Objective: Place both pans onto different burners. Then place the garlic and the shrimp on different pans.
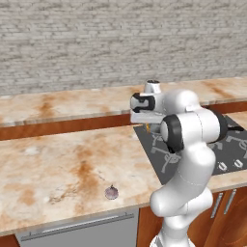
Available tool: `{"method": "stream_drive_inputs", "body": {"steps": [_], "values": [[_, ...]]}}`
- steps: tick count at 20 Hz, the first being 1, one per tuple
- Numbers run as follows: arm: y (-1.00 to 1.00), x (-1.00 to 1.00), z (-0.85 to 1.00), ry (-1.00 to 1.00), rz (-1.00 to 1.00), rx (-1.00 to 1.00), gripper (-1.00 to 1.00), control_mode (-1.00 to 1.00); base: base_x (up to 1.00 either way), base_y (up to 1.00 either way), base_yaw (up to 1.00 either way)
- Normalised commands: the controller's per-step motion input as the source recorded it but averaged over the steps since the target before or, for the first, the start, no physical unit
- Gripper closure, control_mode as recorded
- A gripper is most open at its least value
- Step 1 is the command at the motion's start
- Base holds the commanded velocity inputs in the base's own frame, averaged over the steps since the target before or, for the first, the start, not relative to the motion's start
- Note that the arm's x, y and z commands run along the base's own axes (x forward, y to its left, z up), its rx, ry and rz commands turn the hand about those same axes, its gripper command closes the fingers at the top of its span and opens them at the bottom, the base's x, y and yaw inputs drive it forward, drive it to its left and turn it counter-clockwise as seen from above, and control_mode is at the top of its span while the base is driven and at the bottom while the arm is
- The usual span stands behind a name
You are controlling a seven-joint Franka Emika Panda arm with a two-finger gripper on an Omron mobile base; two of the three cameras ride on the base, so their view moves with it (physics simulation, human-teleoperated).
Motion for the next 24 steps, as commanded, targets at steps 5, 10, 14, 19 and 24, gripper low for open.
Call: {"method": "stream_drive_inputs", "body": {"steps": [5,10,14,19,24], "values": [[-0.48,0.25,0.04,0.03,0.00,0.00,1.00,-1.00,0.00,0.00,0.00],[-0.48,0.37,0.05,0.04,0.00,0.00,1.00,-1.00,0.00,0.00,0.00],[-0.38,0.44,0.01,0.07,0.00,0.00,1.00,-1.00,0.00,0.00,0.00],[-0.28,0.45,-0.02,0.07,0.00,0.00,1.00,-1.00,0.00,0.00,0.00],[-0.24,0.27,-0.35,0.03,0.00,-0.01,1.00,-1.00,0.00,0.00,0.00]]}}
